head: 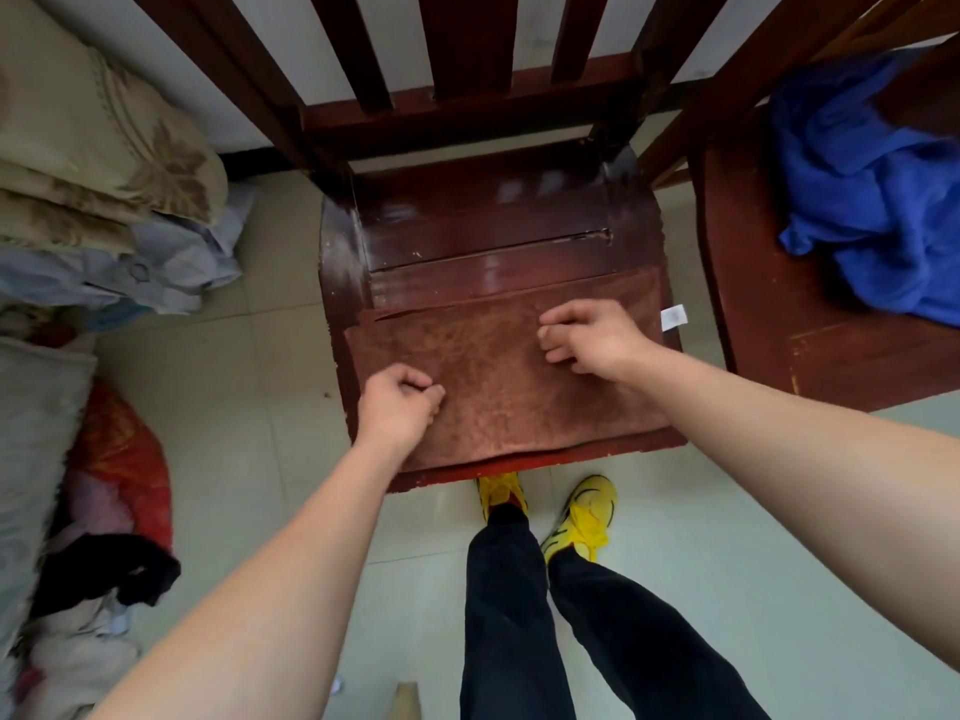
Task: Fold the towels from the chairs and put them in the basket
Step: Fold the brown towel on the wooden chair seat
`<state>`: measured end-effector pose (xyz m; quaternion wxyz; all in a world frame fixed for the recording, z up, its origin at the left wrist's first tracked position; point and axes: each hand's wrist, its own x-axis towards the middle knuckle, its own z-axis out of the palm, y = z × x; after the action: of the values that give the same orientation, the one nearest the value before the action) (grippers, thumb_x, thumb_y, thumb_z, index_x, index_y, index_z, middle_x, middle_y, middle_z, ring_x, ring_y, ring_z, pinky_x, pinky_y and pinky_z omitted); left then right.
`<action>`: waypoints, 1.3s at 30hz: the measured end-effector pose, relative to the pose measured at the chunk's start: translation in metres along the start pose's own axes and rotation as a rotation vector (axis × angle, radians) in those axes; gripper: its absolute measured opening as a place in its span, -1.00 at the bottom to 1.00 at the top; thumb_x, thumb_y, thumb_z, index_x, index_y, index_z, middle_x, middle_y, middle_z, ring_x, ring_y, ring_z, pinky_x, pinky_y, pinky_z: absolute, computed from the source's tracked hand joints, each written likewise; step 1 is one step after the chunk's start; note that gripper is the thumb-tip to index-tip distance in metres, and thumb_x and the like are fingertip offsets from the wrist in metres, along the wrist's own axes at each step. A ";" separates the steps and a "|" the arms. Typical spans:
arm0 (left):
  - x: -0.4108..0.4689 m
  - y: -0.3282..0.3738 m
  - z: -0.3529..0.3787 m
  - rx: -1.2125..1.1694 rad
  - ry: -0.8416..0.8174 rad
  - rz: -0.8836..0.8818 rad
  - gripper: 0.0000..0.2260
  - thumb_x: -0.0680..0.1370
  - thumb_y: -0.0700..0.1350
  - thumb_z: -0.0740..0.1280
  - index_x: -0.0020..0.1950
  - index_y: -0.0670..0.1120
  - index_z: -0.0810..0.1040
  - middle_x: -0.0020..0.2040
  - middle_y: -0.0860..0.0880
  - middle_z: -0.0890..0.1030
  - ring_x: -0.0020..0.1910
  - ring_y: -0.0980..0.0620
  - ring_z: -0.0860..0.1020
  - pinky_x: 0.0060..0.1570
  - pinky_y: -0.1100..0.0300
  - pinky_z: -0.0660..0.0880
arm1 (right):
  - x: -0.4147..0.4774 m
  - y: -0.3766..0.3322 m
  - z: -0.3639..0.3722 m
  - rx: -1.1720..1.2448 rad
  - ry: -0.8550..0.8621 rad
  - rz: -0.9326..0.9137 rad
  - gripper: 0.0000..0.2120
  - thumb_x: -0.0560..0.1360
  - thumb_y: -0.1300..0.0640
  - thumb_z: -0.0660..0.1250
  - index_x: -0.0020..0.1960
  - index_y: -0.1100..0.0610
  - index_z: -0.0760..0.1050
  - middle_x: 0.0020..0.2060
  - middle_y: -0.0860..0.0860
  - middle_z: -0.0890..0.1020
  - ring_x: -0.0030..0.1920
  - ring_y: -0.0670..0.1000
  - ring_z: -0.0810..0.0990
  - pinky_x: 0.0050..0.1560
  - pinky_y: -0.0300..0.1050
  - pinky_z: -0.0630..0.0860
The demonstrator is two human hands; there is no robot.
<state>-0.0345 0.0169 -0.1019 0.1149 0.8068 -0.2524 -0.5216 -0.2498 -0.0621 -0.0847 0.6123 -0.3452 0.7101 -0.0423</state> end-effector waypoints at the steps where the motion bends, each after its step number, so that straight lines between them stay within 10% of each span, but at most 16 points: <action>1: -0.002 -0.010 -0.001 -0.013 0.023 -0.046 -0.86 0.44 -0.20 0.44 -0.24 -0.05 0.51 -0.36 -0.07 0.62 -0.41 0.00 0.53 -0.22 0.14 0.49 | 0.001 0.003 -0.005 0.072 0.008 0.062 -0.94 0.53 0.19 0.34 -0.03 0.08 0.58 -0.15 0.07 0.70 -0.26 -0.03 0.67 -0.33 -0.28 0.49; 8: -0.031 -0.042 -0.013 0.142 0.131 -0.059 -0.80 0.43 -0.23 0.42 -0.28 0.00 0.45 -0.40 0.01 0.51 -0.36 -0.03 0.49 -0.27 0.16 0.43 | -0.014 0.039 -0.045 0.024 0.420 0.008 -0.88 0.43 0.15 0.34 -0.28 0.03 0.56 -0.27 0.07 0.70 -0.29 0.01 0.68 -0.20 -0.10 0.60; 13: -0.045 -0.034 0.012 0.245 -0.004 0.036 -0.87 0.42 -0.18 0.46 -0.23 -0.02 0.53 -0.40 0.03 0.53 -0.34 0.04 0.52 -0.18 0.17 0.48 | -0.044 0.063 0.005 0.002 0.082 0.020 -0.86 0.48 0.23 0.36 -0.23 0.06 0.61 -0.31 0.00 0.68 -0.33 -0.02 0.66 -0.34 -0.22 0.48; 18: -0.040 -0.057 -0.007 0.391 -0.005 -0.046 -0.82 0.43 -0.19 0.43 -0.34 -0.05 0.50 -0.38 -0.07 0.58 -0.26 -0.12 0.56 -0.12 0.06 0.55 | -0.053 0.105 -0.042 0.048 0.192 0.183 -0.84 0.49 0.26 0.36 -0.27 0.16 0.59 -0.31 0.14 0.68 -0.44 -0.08 0.63 -0.48 -0.38 0.42; 23: -0.048 -0.027 -0.006 0.766 0.096 0.227 -0.97 0.45 -0.14 0.34 -0.13 -0.02 0.56 -0.12 -0.06 0.60 -0.05 -0.16 0.56 -0.19 0.11 0.44 | -0.039 0.096 -0.080 -0.290 0.532 0.154 -0.84 0.38 -0.02 0.44 -0.15 0.07 0.62 -0.16 0.05 0.70 -0.03 0.12 0.63 0.01 -0.08 0.51; 30: -0.023 0.043 0.041 1.240 -0.056 0.735 -0.16 0.39 0.10 0.46 0.54 0.02 0.08 0.51 -0.19 0.11 0.47 -0.20 0.12 0.37 -0.06 0.22 | -0.016 0.066 -0.063 -0.440 0.532 0.095 -0.44 0.31 -0.22 0.49 0.17 0.08 0.50 0.13 0.10 0.58 0.19 0.20 0.53 0.06 0.03 0.47; 39: -0.016 0.044 0.050 1.310 -0.044 0.735 -0.09 0.40 0.13 0.45 0.56 0.02 -0.05 0.56 -0.22 -0.05 0.53 -0.23 -0.04 0.42 -0.11 0.13 | -0.003 0.071 -0.047 -0.179 0.447 0.178 -0.62 0.25 -0.09 0.54 -0.05 0.09 0.57 -0.09 0.05 0.67 -0.05 0.14 0.64 -0.02 0.00 0.58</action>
<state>-0.0972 -0.0075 -0.0913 -0.2269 0.5635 -0.7664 -0.2088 -0.3234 -0.0237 -0.1046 0.4083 -0.3161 0.8563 -0.0008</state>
